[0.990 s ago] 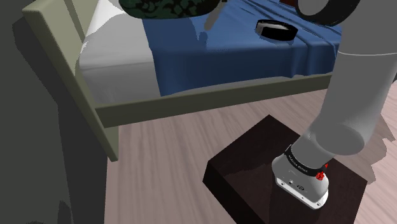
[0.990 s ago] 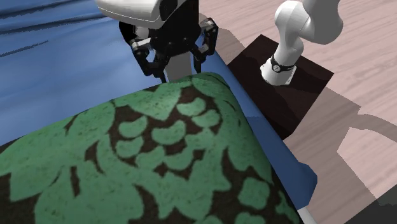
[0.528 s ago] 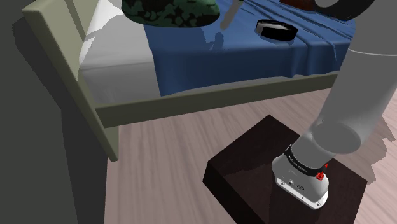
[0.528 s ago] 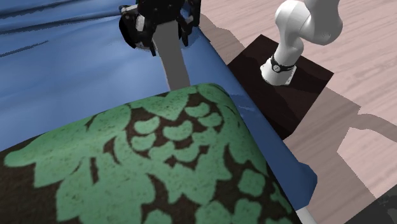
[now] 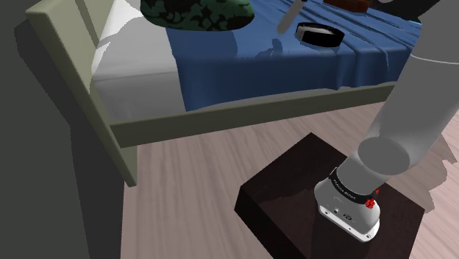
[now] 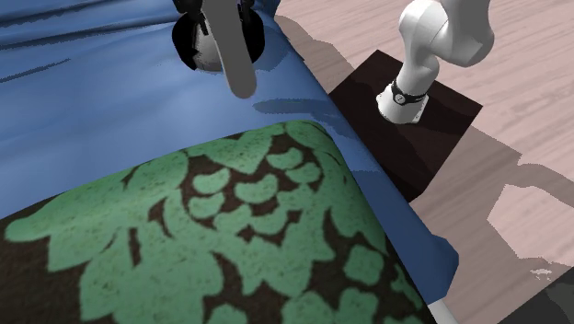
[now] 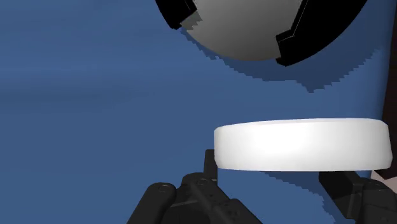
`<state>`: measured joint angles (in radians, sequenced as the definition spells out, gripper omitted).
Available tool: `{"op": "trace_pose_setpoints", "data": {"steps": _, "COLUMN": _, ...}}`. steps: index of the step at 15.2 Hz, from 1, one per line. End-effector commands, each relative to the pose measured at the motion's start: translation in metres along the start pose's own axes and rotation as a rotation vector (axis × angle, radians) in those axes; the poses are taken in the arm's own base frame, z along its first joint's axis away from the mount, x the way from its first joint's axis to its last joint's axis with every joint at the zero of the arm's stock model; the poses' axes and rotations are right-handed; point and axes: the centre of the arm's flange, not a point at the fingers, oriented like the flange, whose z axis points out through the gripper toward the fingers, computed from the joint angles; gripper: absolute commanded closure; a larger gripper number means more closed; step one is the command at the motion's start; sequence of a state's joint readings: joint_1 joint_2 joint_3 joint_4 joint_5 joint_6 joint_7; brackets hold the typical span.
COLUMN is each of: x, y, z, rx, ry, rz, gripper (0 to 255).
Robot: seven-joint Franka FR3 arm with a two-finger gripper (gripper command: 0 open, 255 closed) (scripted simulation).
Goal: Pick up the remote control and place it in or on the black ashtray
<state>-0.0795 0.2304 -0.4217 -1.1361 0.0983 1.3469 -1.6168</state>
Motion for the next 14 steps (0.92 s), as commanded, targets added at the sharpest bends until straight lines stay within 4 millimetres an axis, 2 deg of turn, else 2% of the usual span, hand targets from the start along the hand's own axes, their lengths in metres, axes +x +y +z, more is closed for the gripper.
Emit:
{"op": "trace_pose_setpoints", "data": {"steps": 1, "x": -0.027, "y": 0.000, "z": 0.001, "rx": 0.000, "ry": 0.000, "rz": -0.002, "gripper": 255}}
{"op": "trace_pose_setpoints", "data": {"steps": 12, "x": -0.173, "y": -0.003, "z": -0.003, "rx": 0.000, "ry": 0.000, "rz": -0.002, "gripper": 255}}
{"op": "trace_pose_setpoints", "data": {"steps": 14, "x": -0.176, "y": -0.003, "z": 0.002, "rx": 0.000, "ry": 0.000, "rz": -0.002, "gripper": 255}}
